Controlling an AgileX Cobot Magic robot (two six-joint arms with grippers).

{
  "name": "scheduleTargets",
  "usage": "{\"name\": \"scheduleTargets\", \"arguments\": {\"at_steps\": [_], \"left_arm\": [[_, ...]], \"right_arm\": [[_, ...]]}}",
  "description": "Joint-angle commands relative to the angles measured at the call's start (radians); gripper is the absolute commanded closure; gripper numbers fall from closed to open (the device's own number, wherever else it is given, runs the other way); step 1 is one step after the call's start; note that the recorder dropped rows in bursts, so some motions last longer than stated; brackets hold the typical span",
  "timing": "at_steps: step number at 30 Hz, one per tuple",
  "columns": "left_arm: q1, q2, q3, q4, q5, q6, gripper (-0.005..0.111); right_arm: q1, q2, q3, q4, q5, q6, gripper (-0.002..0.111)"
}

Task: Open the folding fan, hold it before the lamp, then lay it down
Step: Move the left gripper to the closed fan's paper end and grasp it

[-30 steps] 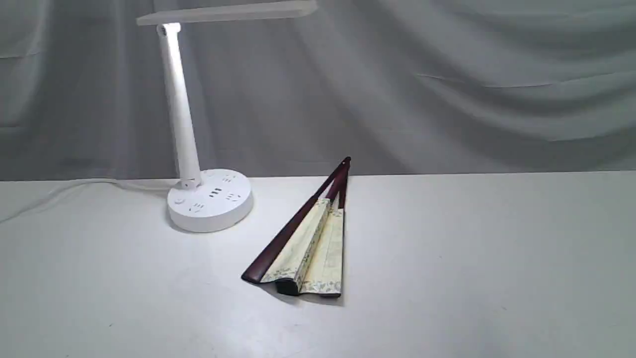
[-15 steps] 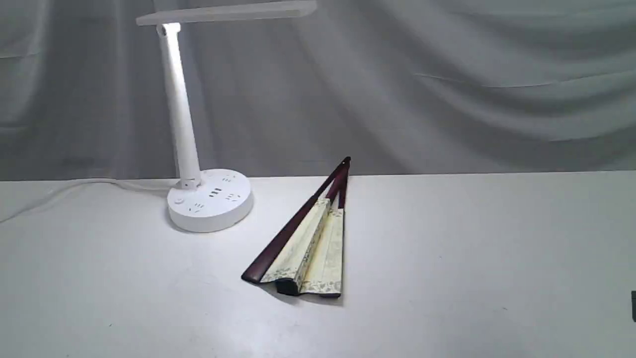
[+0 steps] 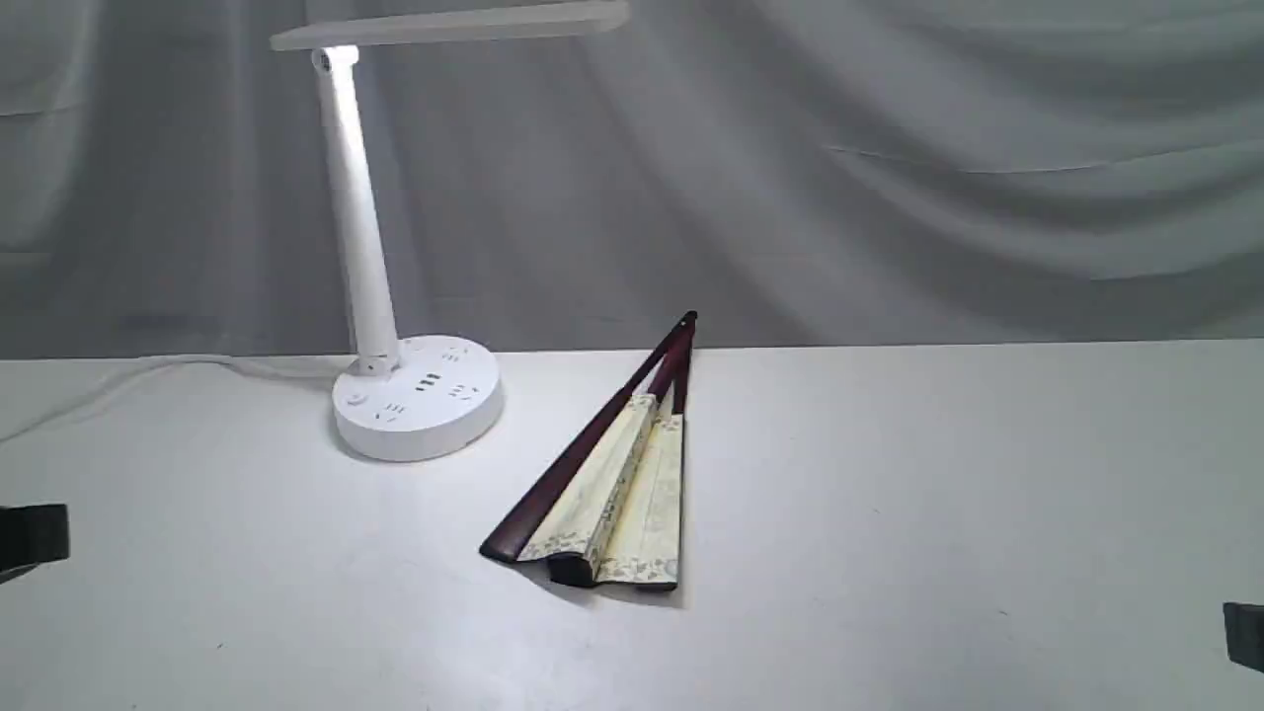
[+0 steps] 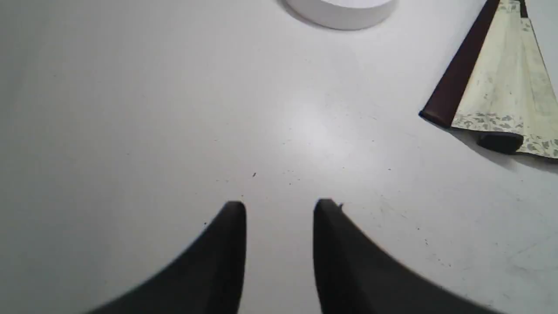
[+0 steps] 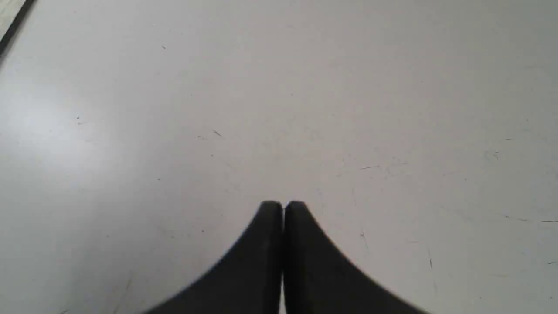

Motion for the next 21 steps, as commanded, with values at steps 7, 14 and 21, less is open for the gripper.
{"name": "scheduleTargets", "arguments": {"at_steps": [7, 14, 21], "left_arm": [[-0.088, 0.235, -0.122, -0.156, -0.003, 0.292, 0.079], [-0.187, 0.409, -0.24, -0.175, -0.001, 0.247, 0.079], [-0.248, 0.565, -0.412, -0.203, 0.09, 0.236, 0.067]], "right_arm": [[0.002, 0.001, -0.007, 0.018, -0.008, 0.002, 0.108], [0.002, 0.001, -0.007, 0.018, -0.008, 0.002, 0.108], [0.002, 0.001, -0.007, 0.033, -0.008, 0.002, 0.108]]}}
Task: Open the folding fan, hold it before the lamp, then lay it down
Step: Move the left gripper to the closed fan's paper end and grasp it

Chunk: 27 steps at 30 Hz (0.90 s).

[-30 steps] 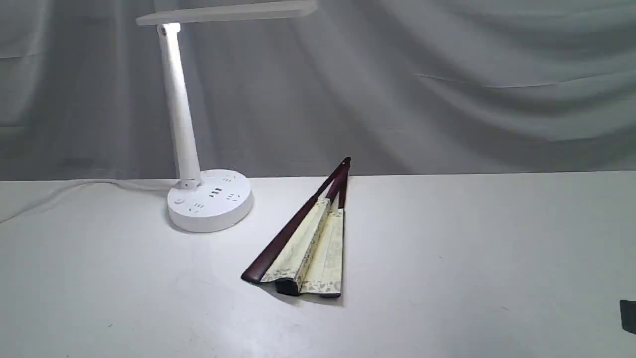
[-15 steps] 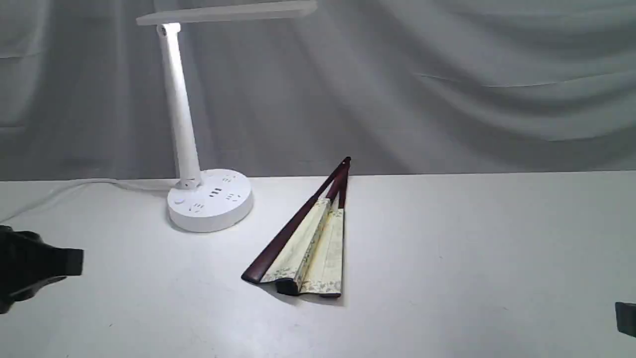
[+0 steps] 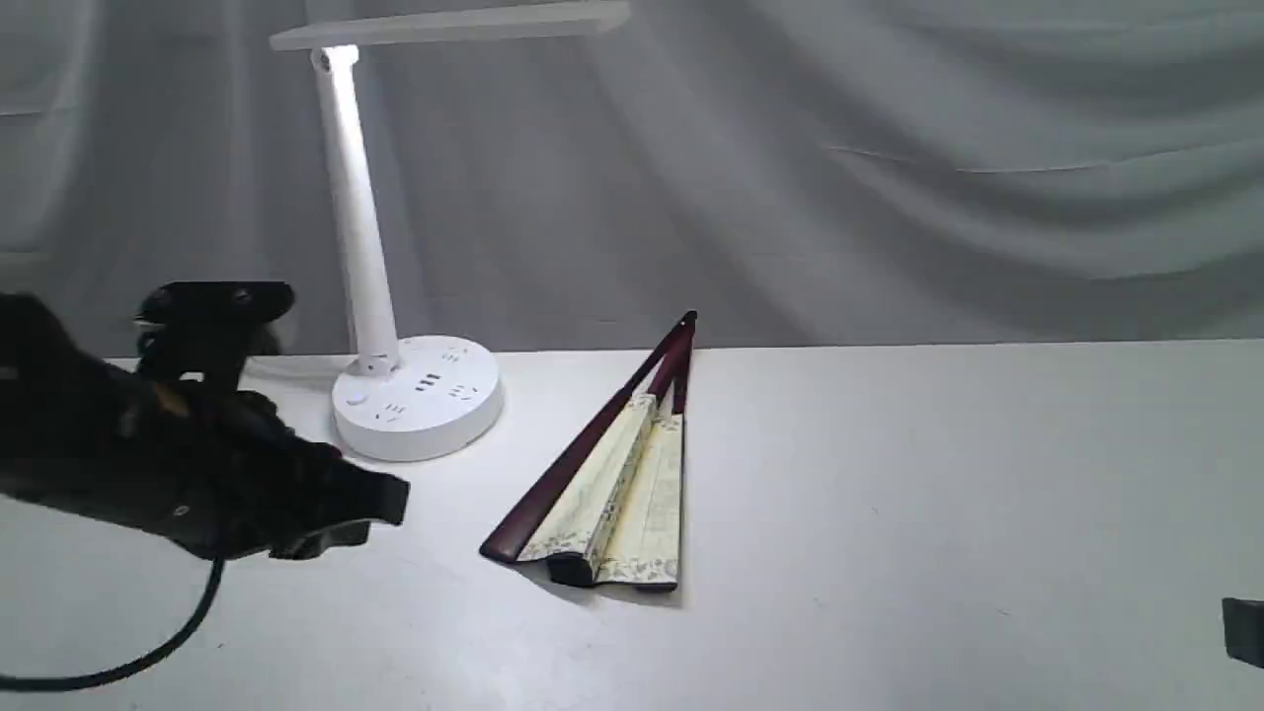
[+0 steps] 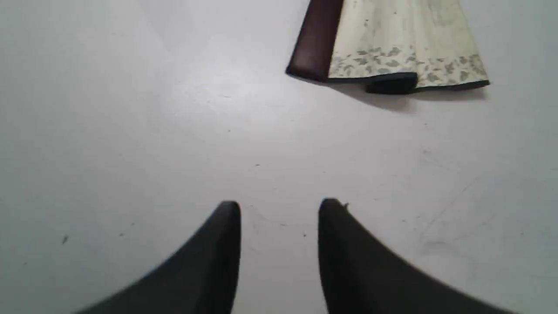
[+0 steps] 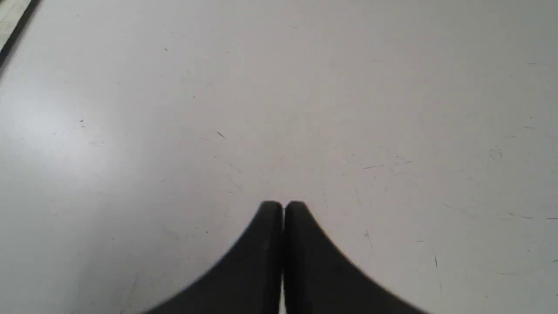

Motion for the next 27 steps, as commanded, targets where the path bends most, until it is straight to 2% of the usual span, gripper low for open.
{"name": "scheduleTargets", "arguments": {"at_steps": [1, 3, 6, 11, 16, 20, 24, 27], "left_arm": [[-0.031, 0.077, -0.096, -0.013, 0.054, -0.011, 0.063], [-0.042, 0.117, -0.153, -0.011, 0.069, -0.011, 0.056], [-0.05, 0.176, -0.219, -0.032, 0.076, -0.011, 0.051], [-0.052, 0.276, -0.328, -0.139, 0.101, 0.007, 0.051], [-0.07, 0.37, -0.407, -0.195, 0.135, 0.106, 0.051], [-0.092, 0.428, -0.439, -0.212, 0.087, 0.101, 0.051], [-0.129, 0.473, -0.449, -0.207, -0.034, 0.103, 0.051], [-0.151, 0.497, -0.449, -0.172, -0.135, 0.119, 0.046]], "right_arm": [[0.002, 0.001, -0.007, 0.02, -0.008, 0.002, 0.108], [0.002, 0.001, -0.007, 0.02, -0.008, 0.002, 0.108], [0.002, 0.001, -0.007, 0.02, -0.008, 0.002, 0.108], [0.002, 0.001, -0.007, 0.023, -0.008, 0.002, 0.108], [0.002, 0.001, -0.007, 0.028, -0.015, 0.002, 0.108], [0.002, 0.001, -0.007, 0.028, -0.015, 0.002, 0.108], [0.002, 0.001, -0.007, 0.028, -0.015, 0.002, 0.108], [0.002, 0.001, -0.007, 0.028, -0.015, 0.002, 0.108]]}}
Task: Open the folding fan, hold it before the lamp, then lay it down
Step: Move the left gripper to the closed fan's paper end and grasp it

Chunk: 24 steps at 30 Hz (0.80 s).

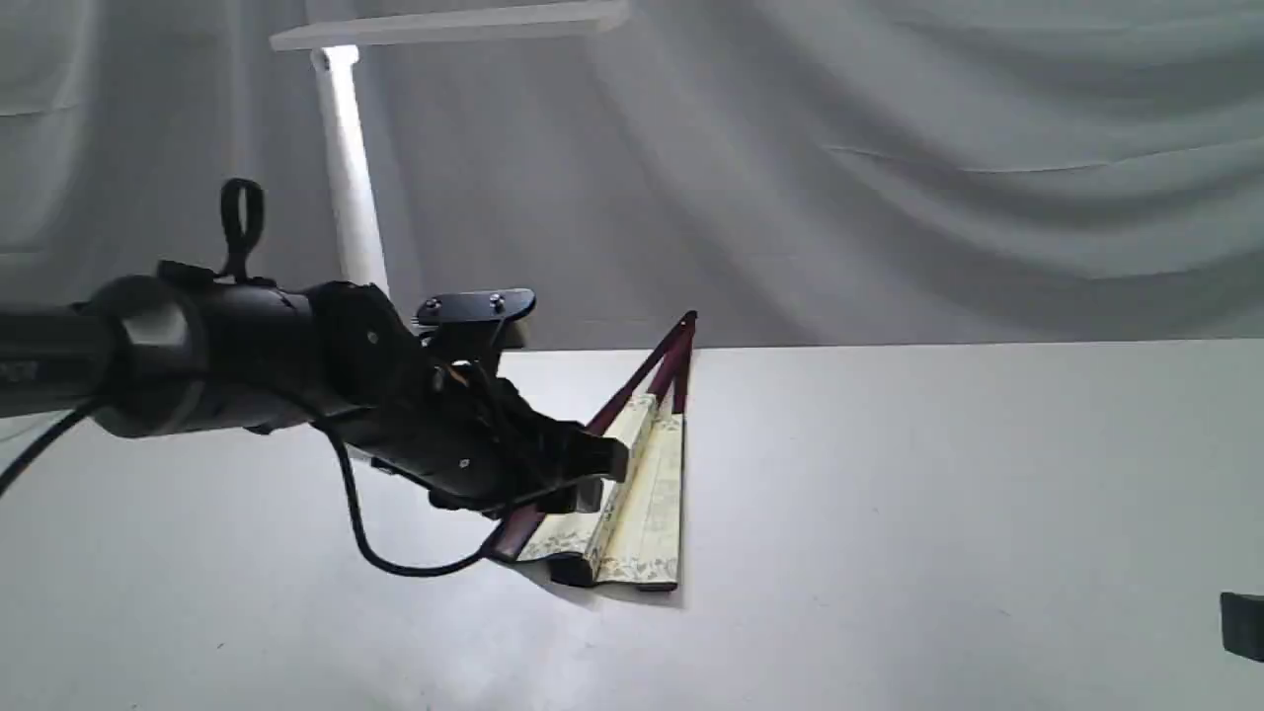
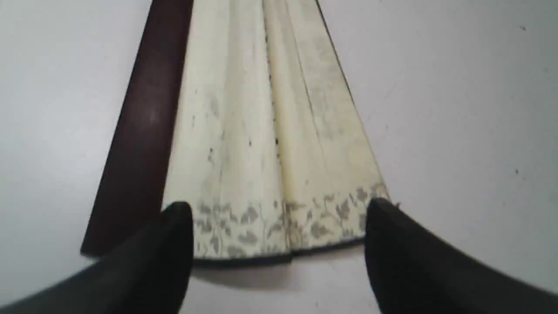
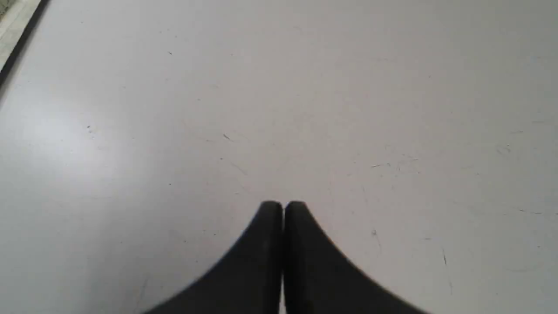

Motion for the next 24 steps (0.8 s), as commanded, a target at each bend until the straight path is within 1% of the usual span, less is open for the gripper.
{"name": "scheduleTargets", "arguments": {"at_steps": [1, 4, 13, 24], "left_arm": [[-0.029, 0.026, -0.008, 0.036, -0.122, 0.034, 0.044], [-0.038, 0.044, -0.008, 0.041, -0.154, 0.034, 0.037], [-0.04, 0.106, -0.008, 0.036, -0.199, 0.027, 0.037], [-0.04, 0.15, -0.008, -0.101, -0.213, 0.021, 0.037]], "right_arm": [[0.002, 0.001, -0.007, 0.001, -0.015, 0.002, 0.108], [0.002, 0.001, -0.007, 0.011, -0.015, 0.002, 0.108], [0.002, 0.001, -0.007, 0.027, -0.026, 0.002, 0.108], [0.002, 0.001, -0.005, 0.027, -0.026, 0.002, 0.108]]}}
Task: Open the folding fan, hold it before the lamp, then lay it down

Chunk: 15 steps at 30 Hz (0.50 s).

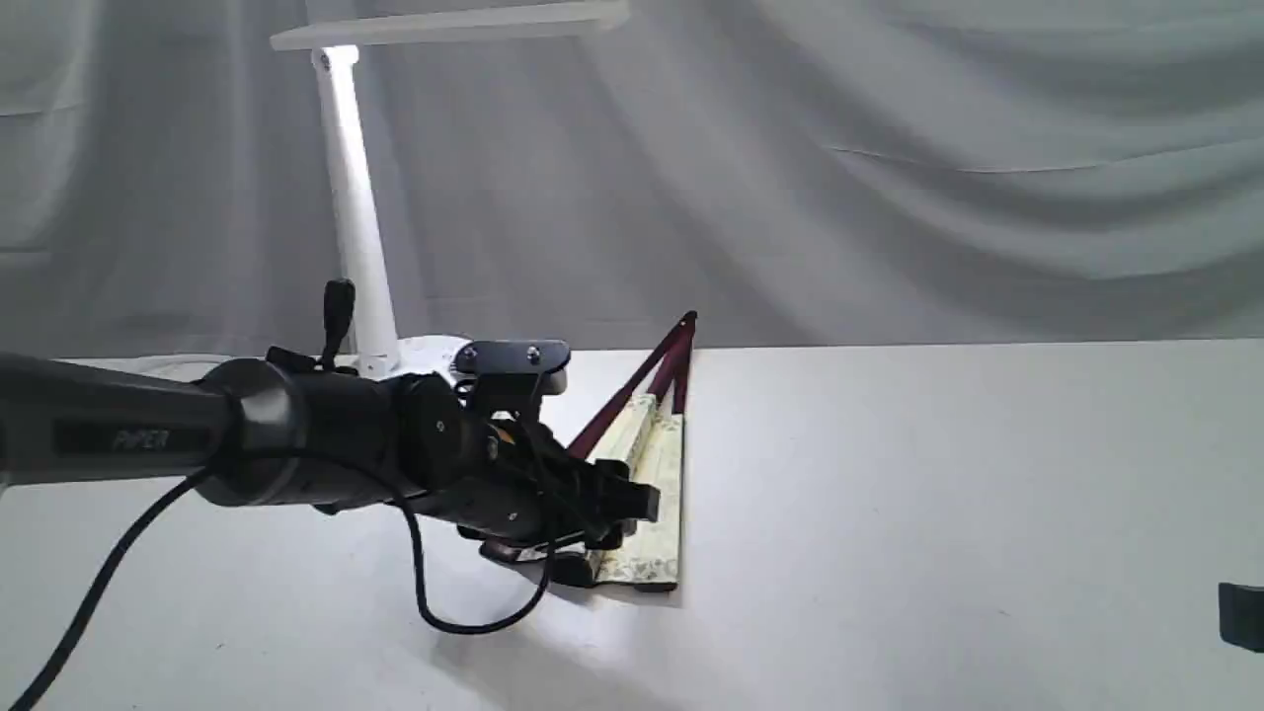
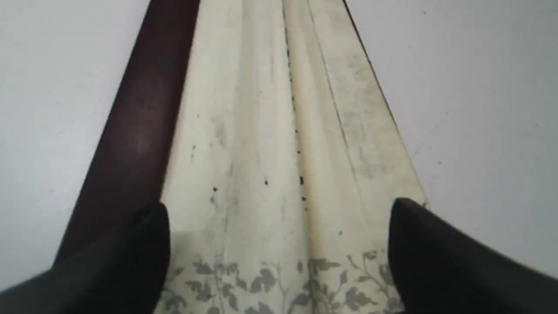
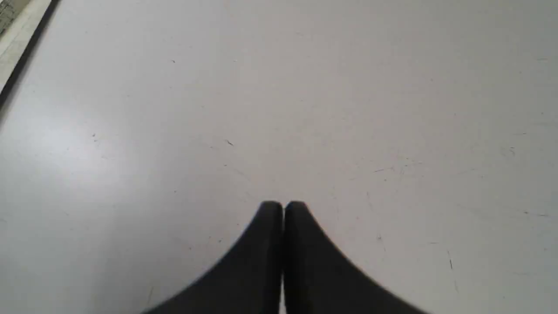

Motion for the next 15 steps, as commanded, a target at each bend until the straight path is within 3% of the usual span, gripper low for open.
{"name": "scheduleTargets", "arguments": {"at_steps": [1, 8, 12, 15], "left_arm": [[-0.007, 0.026, -0.004, -0.043, -0.016, -0.005, 0.037], [-0.007, 0.035, -0.004, -0.043, -0.023, 0.001, 0.044], [-0.007, 0.035, -0.004, -0.043, -0.023, 0.001, 0.065], [-0.007, 0.035, -0.004, -0.043, -0.039, 0.001, 0.072]], "right_arm": [[0.002, 0.001, -0.005, 0.009, -0.014, 0.002, 0.108], [0.002, 0.001, -0.005, 0.009, -0.014, 0.002, 0.108], [0.002, 0.001, -0.005, 0.009, -0.014, 0.002, 0.108], [0.002, 0.001, -0.005, 0.009, -0.014, 0.002, 0.108]]}}
